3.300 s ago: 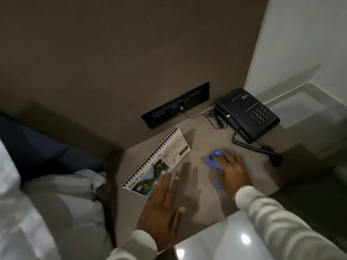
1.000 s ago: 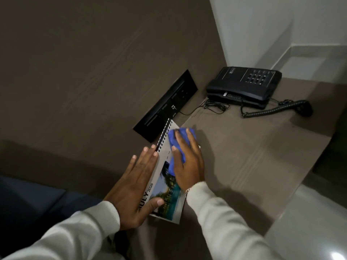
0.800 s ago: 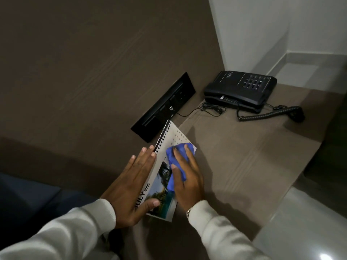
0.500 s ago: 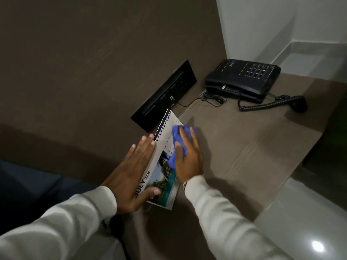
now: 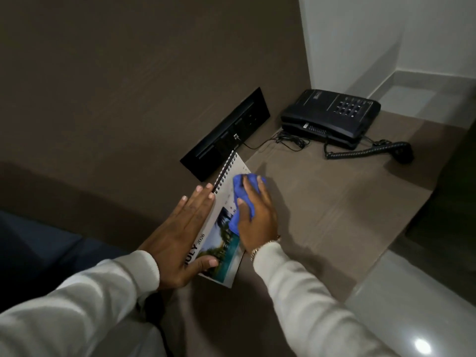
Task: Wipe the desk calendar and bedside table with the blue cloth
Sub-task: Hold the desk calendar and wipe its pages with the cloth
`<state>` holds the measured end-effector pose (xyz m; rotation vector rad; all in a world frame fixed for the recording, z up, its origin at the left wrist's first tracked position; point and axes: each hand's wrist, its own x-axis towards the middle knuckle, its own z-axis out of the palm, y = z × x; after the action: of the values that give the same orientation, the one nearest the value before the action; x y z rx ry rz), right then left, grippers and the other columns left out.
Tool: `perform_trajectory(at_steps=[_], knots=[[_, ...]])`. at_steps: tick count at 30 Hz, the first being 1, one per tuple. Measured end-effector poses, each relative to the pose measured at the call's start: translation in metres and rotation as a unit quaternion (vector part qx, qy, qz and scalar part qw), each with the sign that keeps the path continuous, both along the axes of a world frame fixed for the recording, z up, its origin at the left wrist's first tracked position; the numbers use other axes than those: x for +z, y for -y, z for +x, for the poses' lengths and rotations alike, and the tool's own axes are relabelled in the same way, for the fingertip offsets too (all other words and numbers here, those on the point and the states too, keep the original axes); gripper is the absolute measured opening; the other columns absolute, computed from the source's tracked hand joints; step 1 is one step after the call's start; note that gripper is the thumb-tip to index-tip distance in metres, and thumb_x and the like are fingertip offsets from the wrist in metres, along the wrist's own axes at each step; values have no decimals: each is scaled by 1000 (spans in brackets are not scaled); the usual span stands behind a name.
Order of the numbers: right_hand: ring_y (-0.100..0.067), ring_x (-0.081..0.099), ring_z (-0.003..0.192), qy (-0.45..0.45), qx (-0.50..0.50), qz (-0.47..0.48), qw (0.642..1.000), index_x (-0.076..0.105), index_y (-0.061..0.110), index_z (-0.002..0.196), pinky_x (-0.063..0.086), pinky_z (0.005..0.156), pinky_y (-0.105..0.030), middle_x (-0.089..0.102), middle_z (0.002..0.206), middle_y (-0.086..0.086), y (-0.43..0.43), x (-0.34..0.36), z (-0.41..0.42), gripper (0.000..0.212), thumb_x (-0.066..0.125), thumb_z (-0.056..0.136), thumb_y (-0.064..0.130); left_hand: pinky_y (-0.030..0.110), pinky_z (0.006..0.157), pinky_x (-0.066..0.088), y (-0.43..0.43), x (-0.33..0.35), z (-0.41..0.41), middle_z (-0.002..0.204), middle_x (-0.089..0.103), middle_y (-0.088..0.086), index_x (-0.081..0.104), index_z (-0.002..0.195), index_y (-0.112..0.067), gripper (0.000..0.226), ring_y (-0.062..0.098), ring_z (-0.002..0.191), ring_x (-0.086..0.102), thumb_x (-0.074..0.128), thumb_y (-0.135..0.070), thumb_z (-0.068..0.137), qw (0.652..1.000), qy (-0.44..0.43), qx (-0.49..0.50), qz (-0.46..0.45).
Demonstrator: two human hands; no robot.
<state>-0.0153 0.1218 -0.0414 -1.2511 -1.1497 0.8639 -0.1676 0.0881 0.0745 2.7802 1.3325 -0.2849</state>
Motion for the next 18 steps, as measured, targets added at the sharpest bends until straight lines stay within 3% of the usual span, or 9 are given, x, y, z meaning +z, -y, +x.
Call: perform_trajectory(at_steps=[2, 5, 8, 10, 12, 14, 16, 18], knots=[[-21, 29, 141, 19, 1, -28, 999, 45, 23, 136, 27, 104, -17, 27, 155, -4, 15, -11, -2, 44, 52, 93, 13, 43, 122, 4, 1, 0, 1, 165, -6, 12, -3, 152, -6, 100, 24, 152, -7, 29, -73, 85, 1000, -2, 2, 2], [-17, 25, 143, 51, 25, -21, 998, 46, 24, 135, 16, 103, -1, 28, 155, -2, 49, -22, -13, 42, 50, 94, 13, 43, 123, 4, 2, -1, 2, 164, -7, 12, -3, 152, -6, 100, 24, 152, -8, 28, -73, 85, 1000, -3, 2, 7], [-6, 23, 138, -11, 43, -11, 999, 40, 44, 130, 16, 92, 10, 24, 153, 7, 71, -15, -20, 49, 52, 94, 13, 41, 123, 2, 1, -3, 1, 164, -7, 12, -4, 152, -6, 100, 24, 152, -8, 30, -71, 85, 1000, 2, -5, 18], [-8, 26, 140, -61, 38, 9, 997, 36, 53, 125, 22, 99, 3, 28, 154, 3, 65, -4, -17, 54, 54, 93, 13, 40, 123, 2, 1, -4, 0, 165, -6, 11, -5, 152, -8, 99, 24, 152, -7, 31, -71, 85, 1000, 6, -7, 23], [-10, 29, 141, -99, 33, 44, 994, 41, 48, 128, 28, 106, -11, 30, 155, 0, 44, 10, -8, 54, 55, 93, 10, 42, 123, 4, 1, -5, -2, 165, -3, 11, -5, 153, -9, 99, 23, 152, -6, 30, -72, 85, 1000, 10, -6, 26], [-14, 29, 141, -63, 43, 59, 995, 45, 35, 134, 30, 109, -20, 30, 155, -3, 16, 23, 1, 50, 55, 92, 8, 44, 122, 6, 1, -6, -1, 164, -3, 12, -4, 152, -8, 100, 23, 152, -6, 29, -73, 85, 1000, 4, -3, 25], [-16, 30, 141, -5, 59, 47, 997, 45, 30, 136, 29, 109, -17, 29, 156, -4, -1, 28, 7, 51, 53, 92, 6, 47, 123, 8, 1, -5, -1, 164, -4, 12, -3, 152, -7, 103, 23, 152, -8, 29, -75, 83, 1000, 2, 7, 21], [-16, 30, 140, 16, 63, 16, 998, 45, 24, 137, 22, 103, -3, 28, 156, -6, 0, 20, 6, 50, 52, 91, 5, 47, 123, 9, 1, -5, 0, 164, -5, 12, -3, 152, -7, 105, 22, 152, -9, 30, -77, 81, 1000, 3, 14, 18]])
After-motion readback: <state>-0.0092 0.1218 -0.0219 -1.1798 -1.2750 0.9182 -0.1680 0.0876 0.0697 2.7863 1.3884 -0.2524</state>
